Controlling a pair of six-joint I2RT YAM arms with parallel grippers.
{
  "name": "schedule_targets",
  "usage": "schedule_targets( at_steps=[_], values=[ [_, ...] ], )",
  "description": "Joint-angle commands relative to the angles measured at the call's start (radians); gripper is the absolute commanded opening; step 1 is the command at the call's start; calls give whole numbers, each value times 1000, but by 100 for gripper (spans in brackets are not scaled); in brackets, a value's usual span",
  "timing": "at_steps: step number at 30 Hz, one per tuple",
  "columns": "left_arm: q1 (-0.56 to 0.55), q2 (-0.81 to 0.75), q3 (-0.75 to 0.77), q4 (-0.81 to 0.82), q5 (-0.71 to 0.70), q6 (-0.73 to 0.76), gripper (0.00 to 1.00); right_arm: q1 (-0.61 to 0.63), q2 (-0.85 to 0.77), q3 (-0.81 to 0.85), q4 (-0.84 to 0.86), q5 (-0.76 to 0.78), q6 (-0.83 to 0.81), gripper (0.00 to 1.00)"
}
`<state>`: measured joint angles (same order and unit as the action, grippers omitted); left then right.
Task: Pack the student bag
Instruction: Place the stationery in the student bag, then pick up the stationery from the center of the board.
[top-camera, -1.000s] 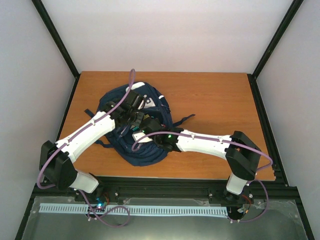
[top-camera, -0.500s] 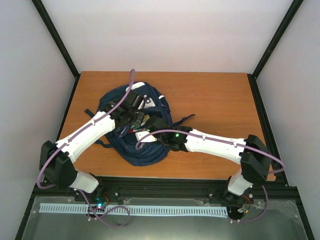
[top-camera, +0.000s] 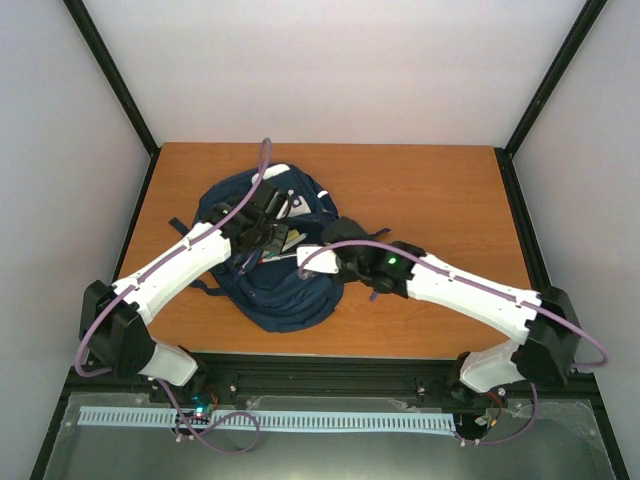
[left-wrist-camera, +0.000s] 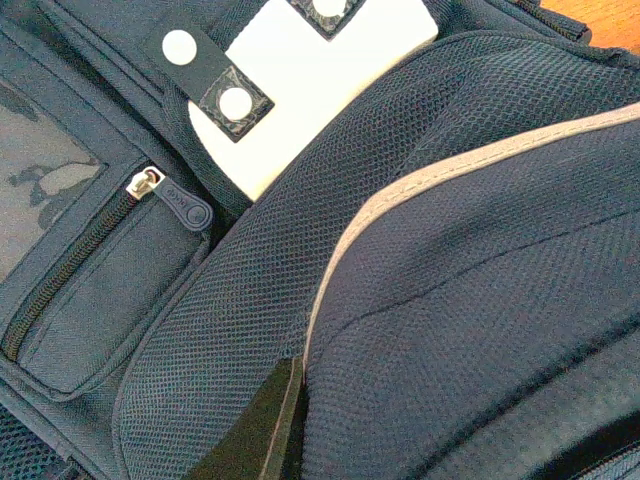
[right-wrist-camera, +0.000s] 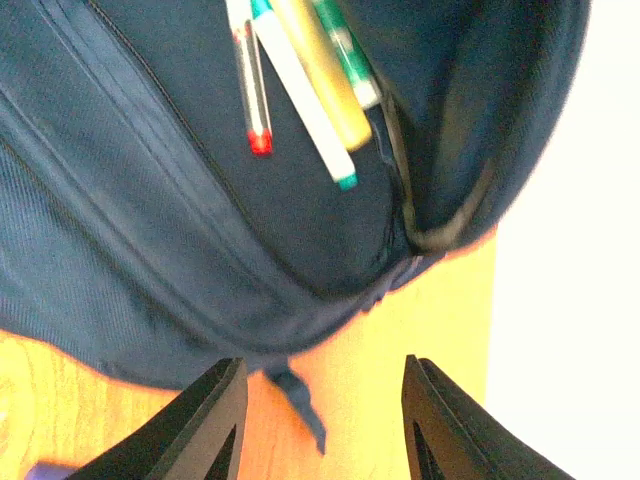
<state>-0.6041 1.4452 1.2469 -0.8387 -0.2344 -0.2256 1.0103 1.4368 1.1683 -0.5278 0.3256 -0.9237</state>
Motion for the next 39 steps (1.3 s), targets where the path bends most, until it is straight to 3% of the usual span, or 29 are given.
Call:
schedule_targets(
  at_steps=[1,6,13,17,23,29,33,39],
  values=[
    [1,5,51,8,2,-14,10,-75,-93,-63,-92,-95,96,44],
    [1,5,52,8,8,-14,10,-218,-131,-121,-159,-223,153,47],
    [1,10,52,5,9,-14,10,-398,-20,-135,-211,-348,306,48],
    [1,10,52,6,10,-14,10,-414,34,-192,-165,-355,382,51],
    [1,11,52,5,15,-14,11,-426,104,-223,-148,-374,349,51],
    [1,11,52,5,16,-12,11,-453,177,-173,-223,-480,314,52],
    [1,11,52,5,18,-12,11,-493,230,-131,-267,-529,297,60],
    [1,12,52,5,20,-12,12,-568,287,-93,-298,-566,252,61]
  ],
)
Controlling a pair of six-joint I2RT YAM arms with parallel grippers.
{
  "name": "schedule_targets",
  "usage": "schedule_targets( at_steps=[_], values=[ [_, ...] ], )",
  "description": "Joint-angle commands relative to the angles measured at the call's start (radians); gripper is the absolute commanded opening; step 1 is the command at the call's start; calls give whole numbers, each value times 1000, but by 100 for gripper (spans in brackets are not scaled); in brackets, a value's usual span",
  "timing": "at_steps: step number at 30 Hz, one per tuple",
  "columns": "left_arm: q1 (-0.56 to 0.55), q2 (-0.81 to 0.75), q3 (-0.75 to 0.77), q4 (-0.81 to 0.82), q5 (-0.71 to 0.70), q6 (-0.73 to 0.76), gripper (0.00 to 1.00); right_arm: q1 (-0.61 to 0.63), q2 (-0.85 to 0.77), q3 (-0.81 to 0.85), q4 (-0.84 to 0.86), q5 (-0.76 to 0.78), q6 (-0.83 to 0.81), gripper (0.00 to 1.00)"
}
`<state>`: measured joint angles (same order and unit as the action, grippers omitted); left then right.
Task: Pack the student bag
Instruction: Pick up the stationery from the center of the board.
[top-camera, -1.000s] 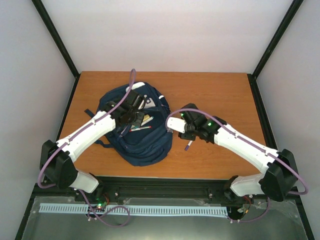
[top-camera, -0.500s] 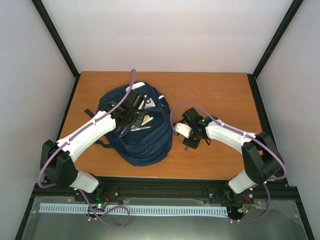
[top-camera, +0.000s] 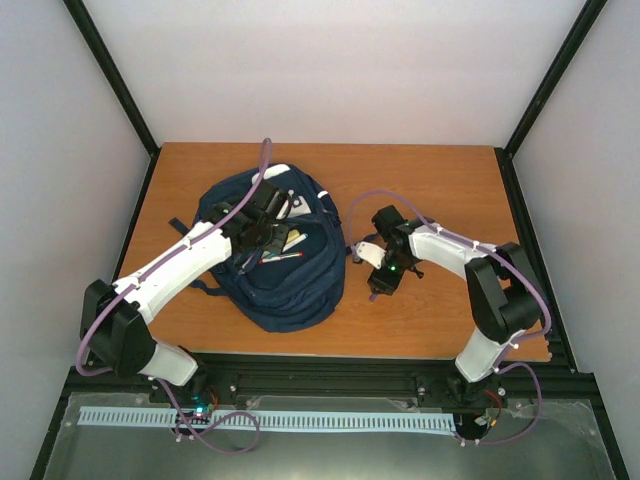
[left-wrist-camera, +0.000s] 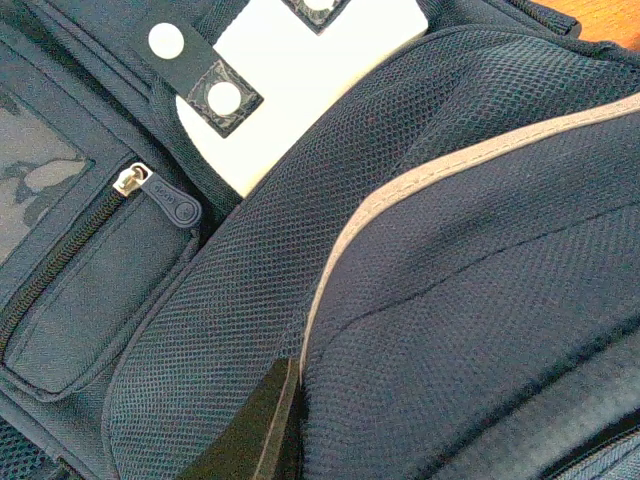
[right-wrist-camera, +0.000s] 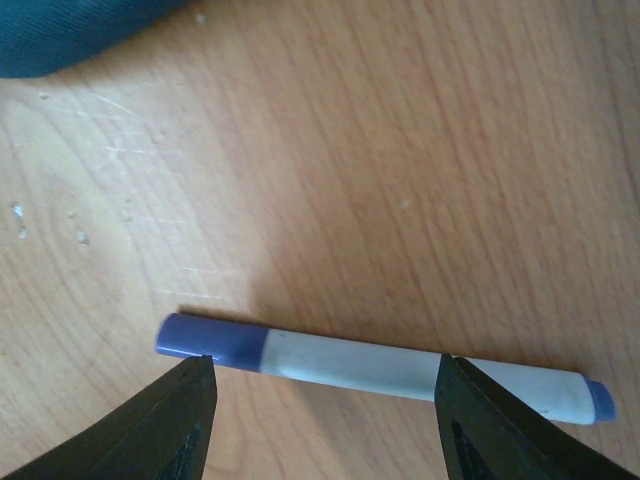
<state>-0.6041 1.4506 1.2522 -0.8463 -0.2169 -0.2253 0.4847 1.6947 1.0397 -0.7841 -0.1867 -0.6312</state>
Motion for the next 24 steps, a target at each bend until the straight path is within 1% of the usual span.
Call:
schedule_targets(
  at_steps=[1,10,16,24],
  values=[
    [1,6,47,13,3,-13,12,-51,37,38,-49,-60,-48,62],
    [1,6,48,11,11,-11,12,-67,35,-15,-99,-103,-64,66],
    [1,7,49,12,16,-11,12,-67,-26,-67,-129,-92,-52,66],
    [2,8,48,10,18,-11,13,-67,-107,-96,-193,-69,-41,66]
  ],
)
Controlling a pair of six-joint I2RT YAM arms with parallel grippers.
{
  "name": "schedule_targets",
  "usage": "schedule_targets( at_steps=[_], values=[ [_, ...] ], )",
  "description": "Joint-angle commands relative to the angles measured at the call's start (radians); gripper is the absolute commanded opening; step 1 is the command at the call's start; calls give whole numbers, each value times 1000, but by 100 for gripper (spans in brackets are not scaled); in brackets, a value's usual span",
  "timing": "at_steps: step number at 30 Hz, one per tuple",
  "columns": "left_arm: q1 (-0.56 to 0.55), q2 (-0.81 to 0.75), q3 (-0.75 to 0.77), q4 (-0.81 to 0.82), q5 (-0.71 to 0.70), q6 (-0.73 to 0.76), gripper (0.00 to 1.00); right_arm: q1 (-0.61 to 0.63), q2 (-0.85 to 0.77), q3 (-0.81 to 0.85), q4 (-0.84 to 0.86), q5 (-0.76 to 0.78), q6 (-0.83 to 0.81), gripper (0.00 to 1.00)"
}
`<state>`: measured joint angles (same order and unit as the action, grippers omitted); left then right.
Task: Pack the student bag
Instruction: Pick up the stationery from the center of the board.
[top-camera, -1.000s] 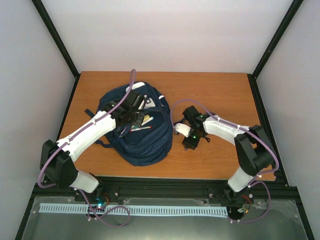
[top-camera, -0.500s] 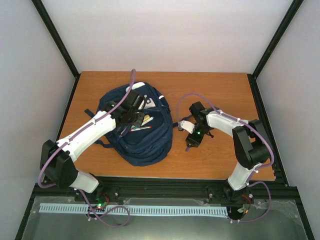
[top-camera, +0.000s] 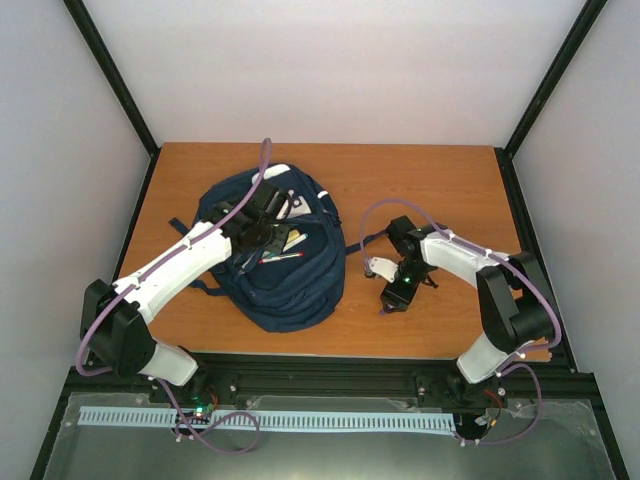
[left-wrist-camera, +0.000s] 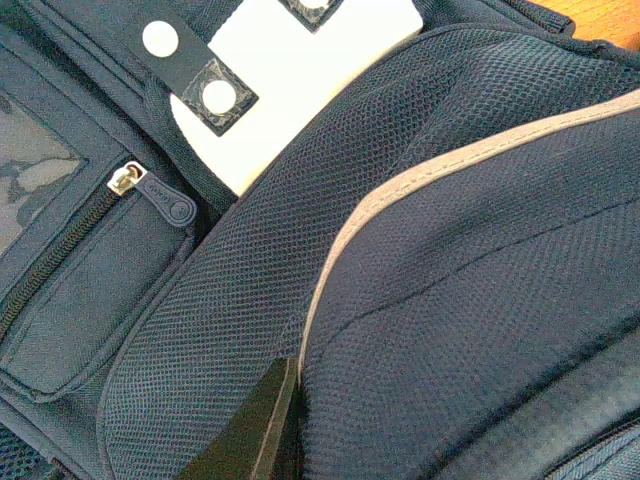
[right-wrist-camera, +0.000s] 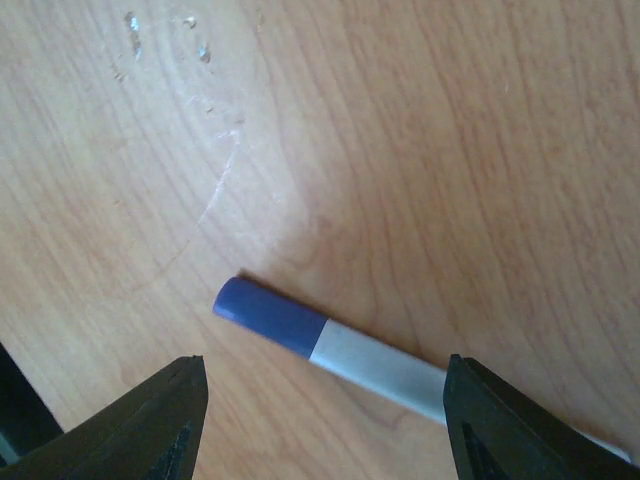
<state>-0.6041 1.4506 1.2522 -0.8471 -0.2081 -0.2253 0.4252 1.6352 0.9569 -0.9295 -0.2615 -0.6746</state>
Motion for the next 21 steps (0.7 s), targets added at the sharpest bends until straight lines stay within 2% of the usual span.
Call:
schedule_targets(
  at_steps=[1,8,14,21],
  values=[
    [1,9,49,10,10,-10,13,-8,-56,-18,-47,12,-3,66],
    [1,10,50,9,12,-12,13,-8,-47,-23,-52,24,-17,66],
    [1,12,50,10,16,-12,13,-8,-107,4,-24,60,-82,65],
    [1,13,49,9,17,-13,14,-5,-206,-55,108,107,-212,64]
  ],
)
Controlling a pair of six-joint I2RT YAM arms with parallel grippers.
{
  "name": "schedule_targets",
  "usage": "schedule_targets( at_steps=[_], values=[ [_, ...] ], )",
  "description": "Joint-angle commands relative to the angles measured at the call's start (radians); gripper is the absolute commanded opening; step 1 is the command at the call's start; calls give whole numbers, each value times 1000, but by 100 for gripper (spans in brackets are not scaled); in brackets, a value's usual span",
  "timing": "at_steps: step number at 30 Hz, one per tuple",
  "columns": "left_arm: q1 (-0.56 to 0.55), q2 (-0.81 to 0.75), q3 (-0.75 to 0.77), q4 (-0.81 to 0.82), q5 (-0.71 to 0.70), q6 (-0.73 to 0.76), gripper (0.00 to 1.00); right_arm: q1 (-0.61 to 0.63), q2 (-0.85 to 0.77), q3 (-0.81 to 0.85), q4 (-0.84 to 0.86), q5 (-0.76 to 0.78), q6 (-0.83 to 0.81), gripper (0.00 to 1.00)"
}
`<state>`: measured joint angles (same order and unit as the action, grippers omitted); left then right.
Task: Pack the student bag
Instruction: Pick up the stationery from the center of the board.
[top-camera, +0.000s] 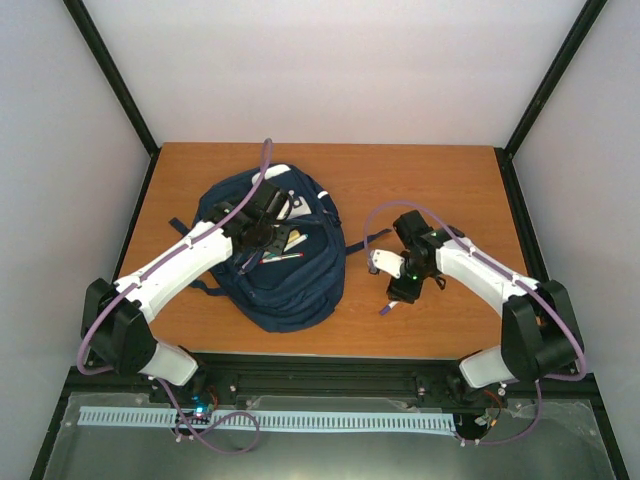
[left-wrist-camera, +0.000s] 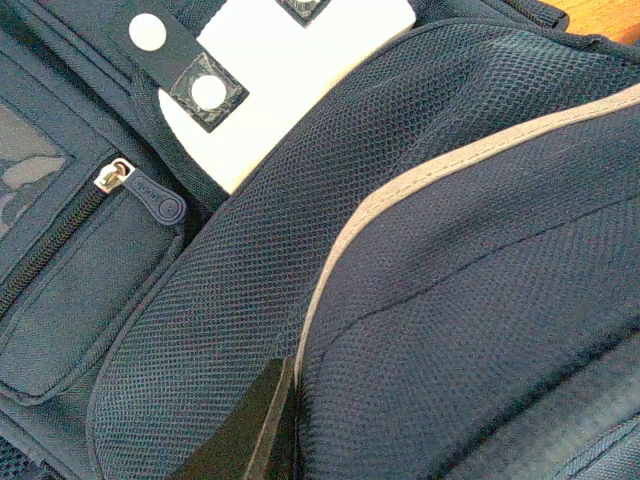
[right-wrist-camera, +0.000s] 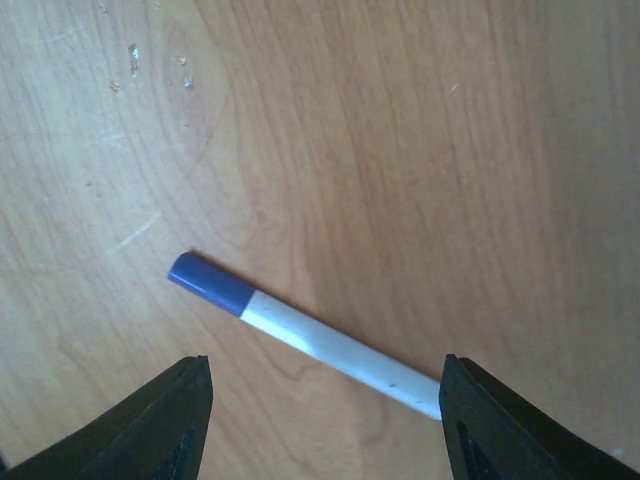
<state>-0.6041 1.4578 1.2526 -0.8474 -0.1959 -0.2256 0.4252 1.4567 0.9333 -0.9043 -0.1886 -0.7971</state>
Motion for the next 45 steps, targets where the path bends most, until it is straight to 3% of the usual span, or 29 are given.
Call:
schedule_targets(
  at_steps=[1,10,14,24,31,35,37,43,45],
  values=[
    [1,5,49,10,3,-12,15,-4,-27,-37,83,26,-106,62],
    [1,10,49,9,5,-12,15,41,-62,-161,151,94,-239,55],
    [1,10,50,8,7,-12,16,43,-19,-165,163,98,-220,48],
    [1,12,51,8,12,-12,16,43,33,-153,216,126,-164,42],
    [1,10,51,9,15,-13,16,43,88,-122,233,160,-86,19],
    [1,9,51,8,16,-12,16,42,114,-85,205,153,-15,11],
    [2,9,51,8,18,-11,16,43,125,-69,189,140,26,11],
    [1,11,51,9,21,-12,16,43,106,-51,172,128,94,33],
    [1,12,52,9,23,-12,16,42,101,-43,163,109,109,36]
  ],
)
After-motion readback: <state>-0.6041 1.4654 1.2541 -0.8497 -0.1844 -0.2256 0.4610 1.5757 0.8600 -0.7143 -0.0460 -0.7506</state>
